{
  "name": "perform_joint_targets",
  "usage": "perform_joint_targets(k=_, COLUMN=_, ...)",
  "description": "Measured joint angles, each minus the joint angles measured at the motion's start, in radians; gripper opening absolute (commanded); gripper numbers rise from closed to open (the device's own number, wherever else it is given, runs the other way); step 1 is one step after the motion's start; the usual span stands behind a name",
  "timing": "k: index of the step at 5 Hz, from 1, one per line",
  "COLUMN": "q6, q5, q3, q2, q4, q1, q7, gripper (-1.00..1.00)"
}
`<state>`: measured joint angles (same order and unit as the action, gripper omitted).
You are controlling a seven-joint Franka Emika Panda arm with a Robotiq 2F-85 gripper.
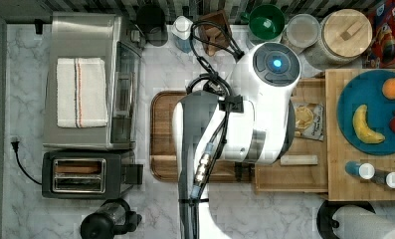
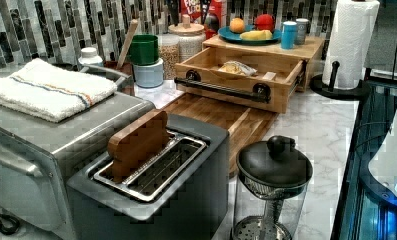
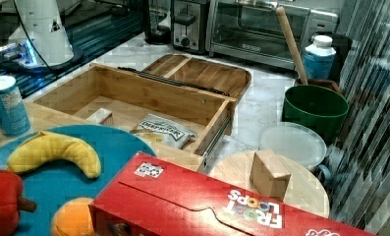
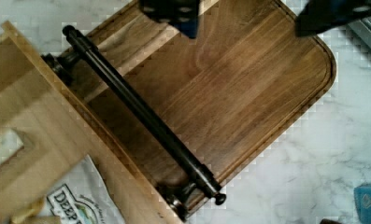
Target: Close the drawer.
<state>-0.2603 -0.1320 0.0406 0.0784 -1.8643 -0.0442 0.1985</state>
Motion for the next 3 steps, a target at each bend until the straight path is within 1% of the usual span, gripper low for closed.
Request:
perform_joint_targets(k=1, q6=-0.002, q5=0.005, q3=-0.034, q2=0.008, q4=-0.009, q1=0.001, q7=0.113, gripper=1.00)
perform_joint_targets(k=2, q6=-0.012, q5=0.004, q3=-0.050, q2=0.008, q4=-0.040, q1=0.035, q7=0.194, gripper=-0.38)
perform_joint_targets(k=3, q6=-0.132, q5=0.004, q3=-0.096, q2=0.008, q4=-0.091, q1=0.052, q7=0.260, gripper=-1.00)
